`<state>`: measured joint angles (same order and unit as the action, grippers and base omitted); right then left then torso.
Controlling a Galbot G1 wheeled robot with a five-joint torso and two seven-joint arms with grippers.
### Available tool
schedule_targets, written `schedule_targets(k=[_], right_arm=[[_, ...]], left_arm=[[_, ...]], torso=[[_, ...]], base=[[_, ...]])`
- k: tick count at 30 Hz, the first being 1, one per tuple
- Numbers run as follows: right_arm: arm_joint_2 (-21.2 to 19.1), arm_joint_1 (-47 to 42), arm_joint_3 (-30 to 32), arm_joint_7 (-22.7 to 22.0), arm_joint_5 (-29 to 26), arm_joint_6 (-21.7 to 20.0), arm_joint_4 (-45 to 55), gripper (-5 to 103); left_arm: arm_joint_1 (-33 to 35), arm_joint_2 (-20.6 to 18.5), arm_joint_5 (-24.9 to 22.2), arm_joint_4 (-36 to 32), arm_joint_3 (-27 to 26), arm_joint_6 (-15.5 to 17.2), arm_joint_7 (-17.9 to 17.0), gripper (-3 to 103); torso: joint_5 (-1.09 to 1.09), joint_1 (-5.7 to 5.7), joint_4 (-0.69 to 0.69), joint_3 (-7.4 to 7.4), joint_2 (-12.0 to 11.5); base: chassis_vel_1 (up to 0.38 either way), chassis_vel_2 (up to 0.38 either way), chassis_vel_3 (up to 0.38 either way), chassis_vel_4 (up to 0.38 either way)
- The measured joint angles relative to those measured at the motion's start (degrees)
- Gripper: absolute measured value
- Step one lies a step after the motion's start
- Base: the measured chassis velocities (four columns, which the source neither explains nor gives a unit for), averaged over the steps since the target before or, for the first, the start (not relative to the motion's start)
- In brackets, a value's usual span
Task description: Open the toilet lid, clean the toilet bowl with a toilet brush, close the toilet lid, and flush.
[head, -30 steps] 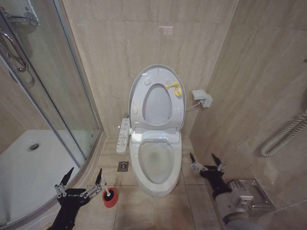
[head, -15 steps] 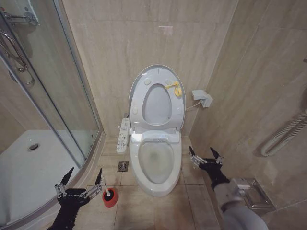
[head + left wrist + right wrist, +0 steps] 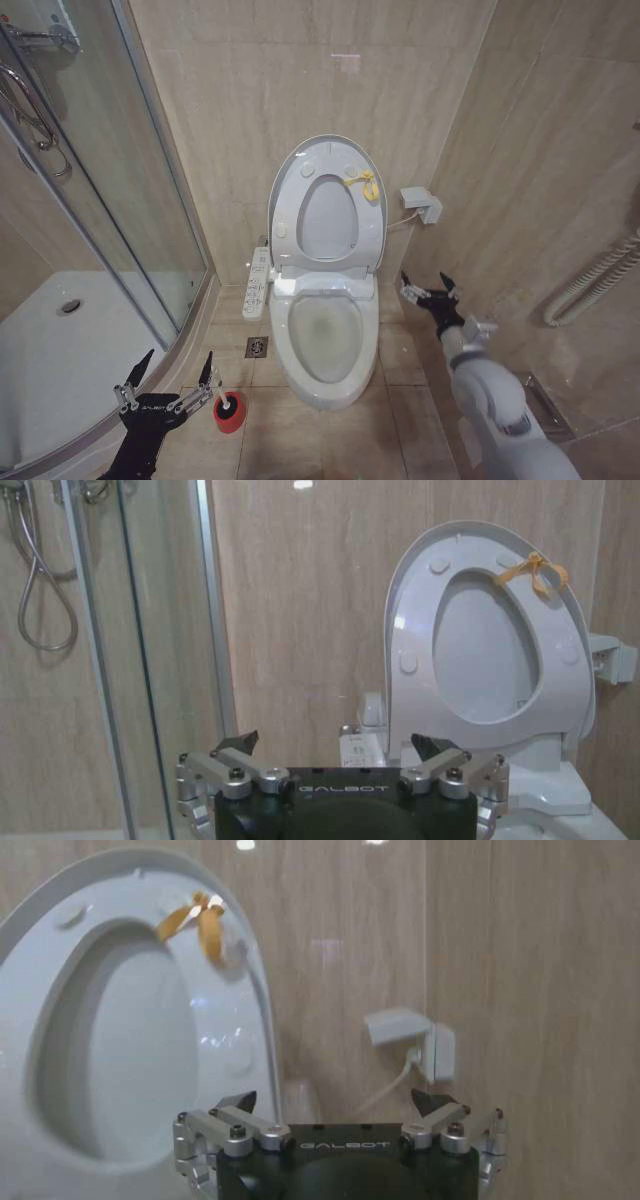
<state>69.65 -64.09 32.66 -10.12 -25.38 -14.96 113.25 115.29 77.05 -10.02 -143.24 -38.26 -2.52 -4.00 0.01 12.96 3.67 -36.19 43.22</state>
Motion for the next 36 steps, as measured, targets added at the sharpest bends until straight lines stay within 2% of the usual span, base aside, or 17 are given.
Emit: schedule_targets(k=[3,10,19,28,36], right_arm=[[-0.1,6.9,-1.8,-0.5,-0.4,-0.1,-5.6,100],[1.1,17.1,-3.8,-0.8,0.0,0.0,-14.1,100],[1.9,25.2,-4.3,-0.5,1.6,1.4,-22.2,100],[4.0,33.8,-6.1,-0.7,4.9,4.5,-32.9,100],[6.0,40.7,-7.2,0.7,12.1,10.6,-42.6,100]], left_arm=[[0.0,0.0,0.0,0.0,0.0,0.0,0.0,100],[0.0,0.0,0.0,0.0,0.0,0.0,0.0,100],[0.0,0.0,0.0,0.0,0.0,0.0,0.0,100],[0.0,0.0,0.0,0.0,0.0,0.0,0.0,100],[0.0,0.0,0.0,0.0,0.0,0.0,0.0,100]], torso=[[0.00,0.00,-0.01,0.00,0.0],[0.00,0.00,0.00,0.00,0.0],[-0.01,0.00,0.01,0.00,0.0],[-0.01,0.00,0.00,0.00,0.0],[-0.01,-0.01,-0.01,0.00,0.0]], base=[[0.000,0.000,0.000,0.000],[0.000,0.000,0.000,0.000],[0.000,0.000,0.000,0.000],[0.000,0.000,0.000,0.000],[0.000,0.000,0.000,0.000]])
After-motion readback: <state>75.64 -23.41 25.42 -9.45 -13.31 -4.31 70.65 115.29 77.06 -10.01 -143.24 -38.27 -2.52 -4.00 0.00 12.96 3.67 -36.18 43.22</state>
